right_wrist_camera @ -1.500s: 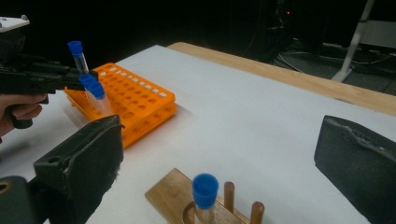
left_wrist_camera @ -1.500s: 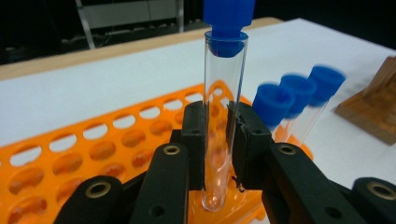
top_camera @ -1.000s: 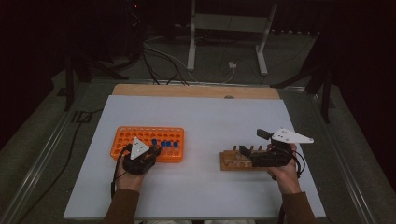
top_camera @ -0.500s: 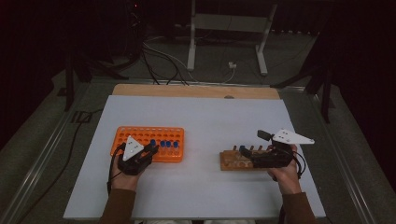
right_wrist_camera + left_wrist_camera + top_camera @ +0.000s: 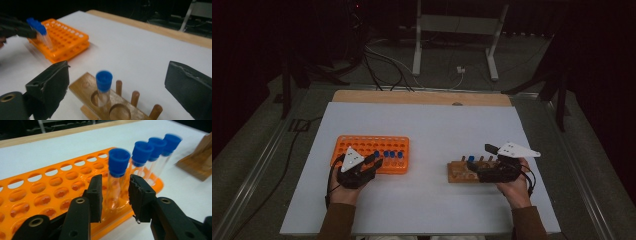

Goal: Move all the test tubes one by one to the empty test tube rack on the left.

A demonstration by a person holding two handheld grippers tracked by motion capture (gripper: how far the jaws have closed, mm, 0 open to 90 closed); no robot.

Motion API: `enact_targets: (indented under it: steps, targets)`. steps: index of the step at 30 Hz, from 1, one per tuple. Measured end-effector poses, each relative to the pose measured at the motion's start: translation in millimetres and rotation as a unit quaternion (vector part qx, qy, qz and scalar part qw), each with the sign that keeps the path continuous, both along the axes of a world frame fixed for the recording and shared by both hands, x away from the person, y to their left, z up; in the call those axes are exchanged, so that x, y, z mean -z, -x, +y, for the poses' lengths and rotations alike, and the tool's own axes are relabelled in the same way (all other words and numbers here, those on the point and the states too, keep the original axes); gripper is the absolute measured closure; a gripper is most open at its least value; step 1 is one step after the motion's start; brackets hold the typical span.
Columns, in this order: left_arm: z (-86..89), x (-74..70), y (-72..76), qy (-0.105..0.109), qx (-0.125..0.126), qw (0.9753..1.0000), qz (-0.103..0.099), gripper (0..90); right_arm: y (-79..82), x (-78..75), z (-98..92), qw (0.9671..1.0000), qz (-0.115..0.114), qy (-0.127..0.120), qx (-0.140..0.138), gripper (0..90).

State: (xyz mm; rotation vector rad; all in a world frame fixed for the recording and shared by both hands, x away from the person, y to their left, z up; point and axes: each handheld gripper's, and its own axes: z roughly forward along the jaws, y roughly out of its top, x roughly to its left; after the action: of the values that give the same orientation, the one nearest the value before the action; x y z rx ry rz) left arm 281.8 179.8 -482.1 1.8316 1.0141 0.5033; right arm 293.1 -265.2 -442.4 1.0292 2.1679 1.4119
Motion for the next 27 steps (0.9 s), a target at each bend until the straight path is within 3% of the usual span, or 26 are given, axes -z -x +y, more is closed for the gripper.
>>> enact_targets:
  steps: [7, 18, 24, 27]
  targets:
    - [5.9, -5.9, 4.4, 0.021, 0.0, 0.9997, -0.009, 55.4, -0.8, 10.3, 1.1, 0.9999, 0.011, 0.006, -0.011, 16.3]
    - [7.2, -16.5, 10.4, 0.036, -0.026, 0.9985, -0.033, 17.6, -0.4, 20.2, 1.0, 0.9996, 0.02, 0.012, -0.016, 24.0]
    - [7.8, -19.5, 10.7, 0.041, -0.033, 0.9981, -0.033, 1.6, 0.1, 22.0, 2.8, 0.9994, 0.019, 0.022, -0.019, 28.8]
    - [8.1, -20.9, 11.1, 0.045, -0.031, 0.9979, -0.035, 1.3, 0.1, 22.9, 2.4, 0.9993, 0.019, 0.025, -0.018, 33.5]
